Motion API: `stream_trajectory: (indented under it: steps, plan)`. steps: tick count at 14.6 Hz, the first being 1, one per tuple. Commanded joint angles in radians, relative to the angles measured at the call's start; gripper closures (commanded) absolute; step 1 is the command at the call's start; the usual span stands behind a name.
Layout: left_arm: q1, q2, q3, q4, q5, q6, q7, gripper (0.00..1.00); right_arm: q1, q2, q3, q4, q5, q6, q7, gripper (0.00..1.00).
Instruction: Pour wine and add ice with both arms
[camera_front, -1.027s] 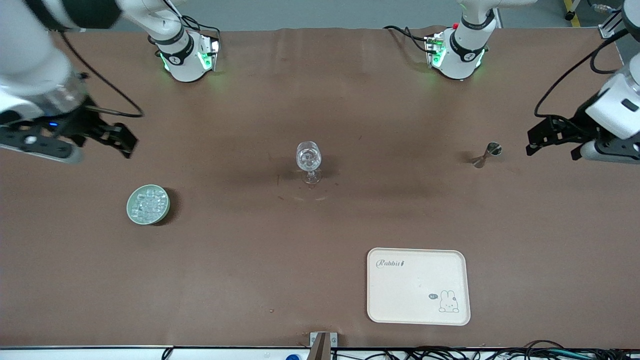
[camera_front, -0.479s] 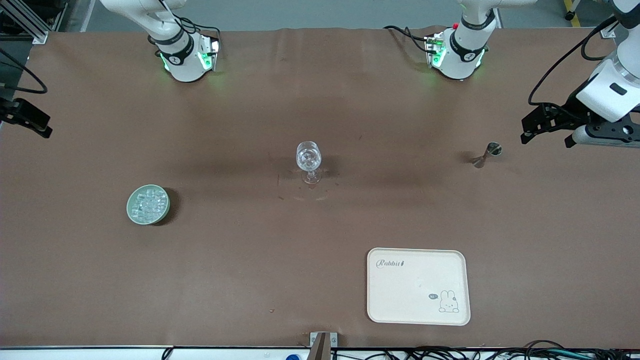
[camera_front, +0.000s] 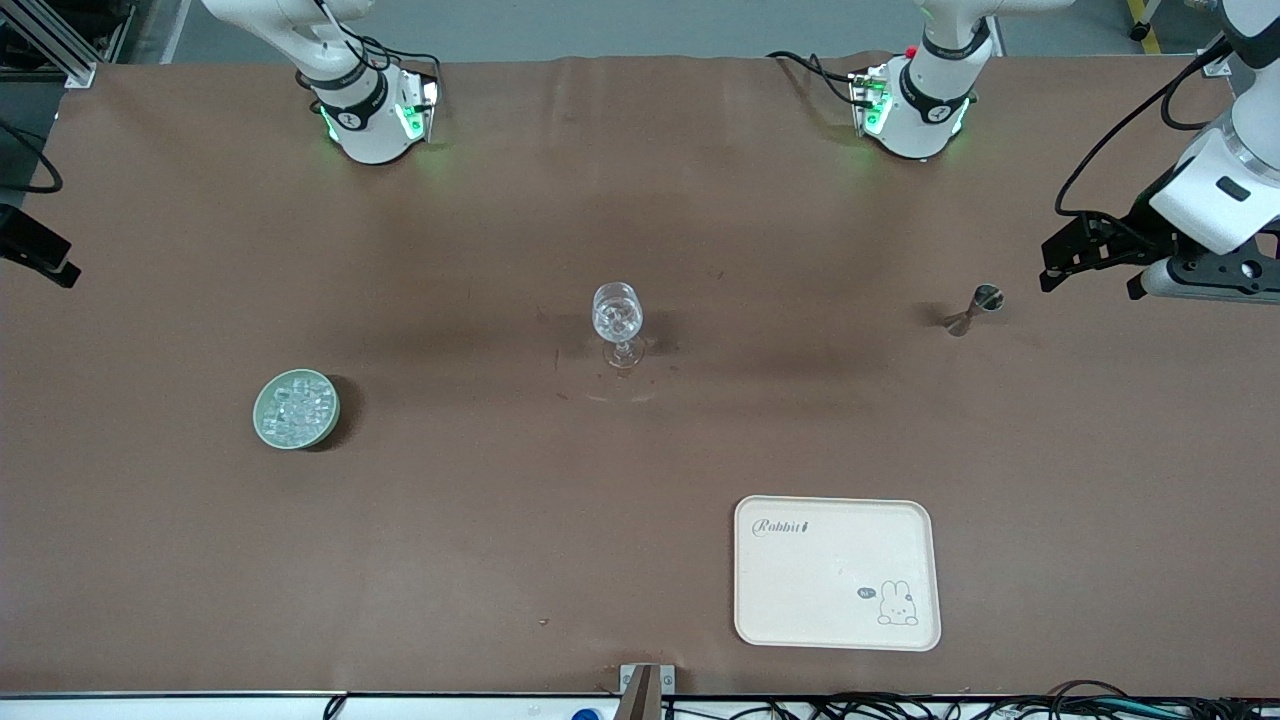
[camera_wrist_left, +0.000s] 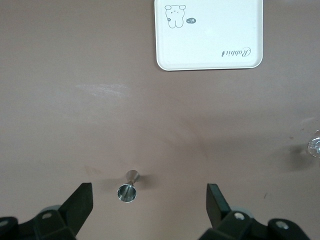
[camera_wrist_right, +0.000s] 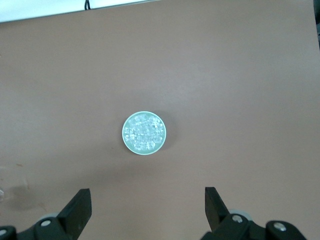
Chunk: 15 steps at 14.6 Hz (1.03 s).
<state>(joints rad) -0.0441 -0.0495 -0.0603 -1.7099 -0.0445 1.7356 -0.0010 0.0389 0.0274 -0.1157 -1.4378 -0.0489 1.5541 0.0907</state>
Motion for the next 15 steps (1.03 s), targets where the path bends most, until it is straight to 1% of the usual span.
stream_trajectory:
  steps: [1,3,5,9,11,15]
  plan:
    - [-0.005,0.004,0.004,0.015,0.008,-0.024,-0.013,0.00,-0.025,-0.023,0.019,-0.046,0.035,0.043,-0.011,0.00]
    - [-0.006,0.005,0.004,0.013,0.011,-0.018,-0.011,0.00,-0.031,-0.023,0.028,-0.046,0.035,0.032,-0.012,0.00]
    - [-0.006,0.005,0.005,0.013,0.020,-0.004,-0.010,0.00,-0.068,-0.024,0.083,-0.046,0.034,0.029,-0.011,0.00]
    - [-0.005,-0.003,0.005,0.010,0.025,-0.016,-0.054,0.00,-0.062,-0.024,0.083,-0.046,0.029,0.018,-0.011,0.00]
    - [-0.006,-0.013,0.004,0.006,0.064,-0.031,-0.060,0.00,-0.057,-0.024,0.083,-0.046,0.024,0.017,-0.011,0.00]
    - [-0.005,-0.013,0.002,0.006,0.064,-0.031,-0.059,0.00,-0.076,-0.024,0.090,-0.046,0.024,0.011,-0.009,0.00]
